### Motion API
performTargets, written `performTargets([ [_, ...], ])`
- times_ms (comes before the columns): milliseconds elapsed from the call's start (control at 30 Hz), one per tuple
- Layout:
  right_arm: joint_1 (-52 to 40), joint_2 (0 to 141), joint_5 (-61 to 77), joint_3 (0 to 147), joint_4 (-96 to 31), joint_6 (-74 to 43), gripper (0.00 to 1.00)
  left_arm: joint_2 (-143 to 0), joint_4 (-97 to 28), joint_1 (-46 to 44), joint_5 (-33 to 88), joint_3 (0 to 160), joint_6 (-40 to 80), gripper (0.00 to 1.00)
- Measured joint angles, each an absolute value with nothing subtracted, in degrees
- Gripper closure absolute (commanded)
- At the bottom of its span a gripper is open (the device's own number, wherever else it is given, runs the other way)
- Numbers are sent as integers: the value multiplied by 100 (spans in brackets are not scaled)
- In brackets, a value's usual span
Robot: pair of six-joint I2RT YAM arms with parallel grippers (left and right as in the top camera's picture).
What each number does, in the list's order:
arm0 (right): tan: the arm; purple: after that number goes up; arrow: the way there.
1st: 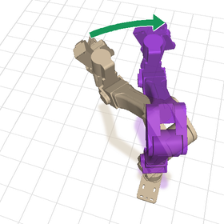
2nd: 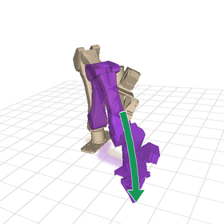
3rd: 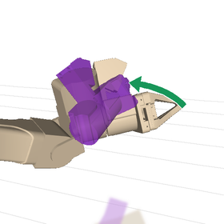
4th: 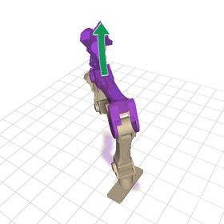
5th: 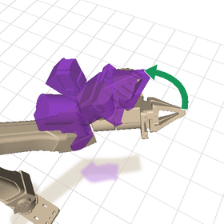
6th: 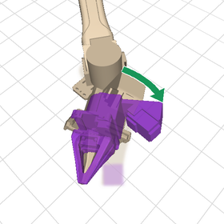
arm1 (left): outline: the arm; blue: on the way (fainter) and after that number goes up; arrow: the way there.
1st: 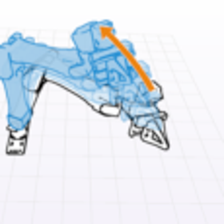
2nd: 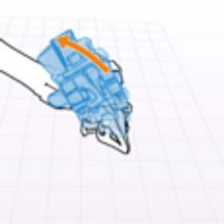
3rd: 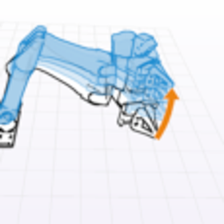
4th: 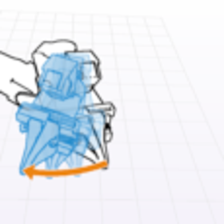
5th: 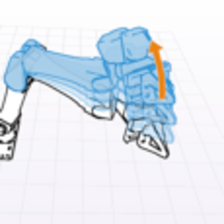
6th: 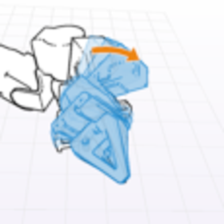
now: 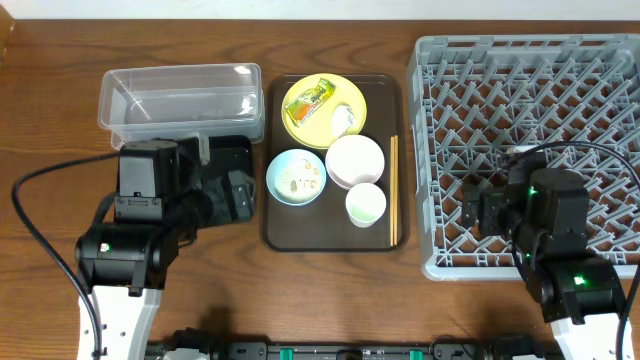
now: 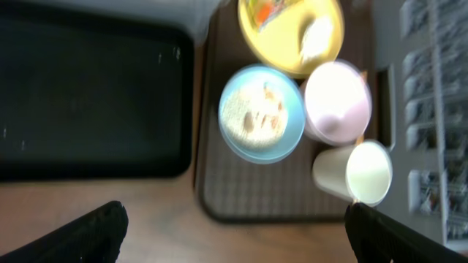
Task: Sort waste into correct bins and load items into the dishwasher rack
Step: 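Raise the left arm and move the left gripper over the yellow plate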
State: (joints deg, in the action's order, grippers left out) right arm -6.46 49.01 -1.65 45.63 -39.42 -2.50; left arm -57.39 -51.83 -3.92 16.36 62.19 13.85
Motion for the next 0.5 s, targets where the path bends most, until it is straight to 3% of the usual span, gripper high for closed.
performTargets([
  [500,-646,4904,-126,4565,-3962,-250,1,-6134,-4123,-392,1581,6375,1992,2],
])
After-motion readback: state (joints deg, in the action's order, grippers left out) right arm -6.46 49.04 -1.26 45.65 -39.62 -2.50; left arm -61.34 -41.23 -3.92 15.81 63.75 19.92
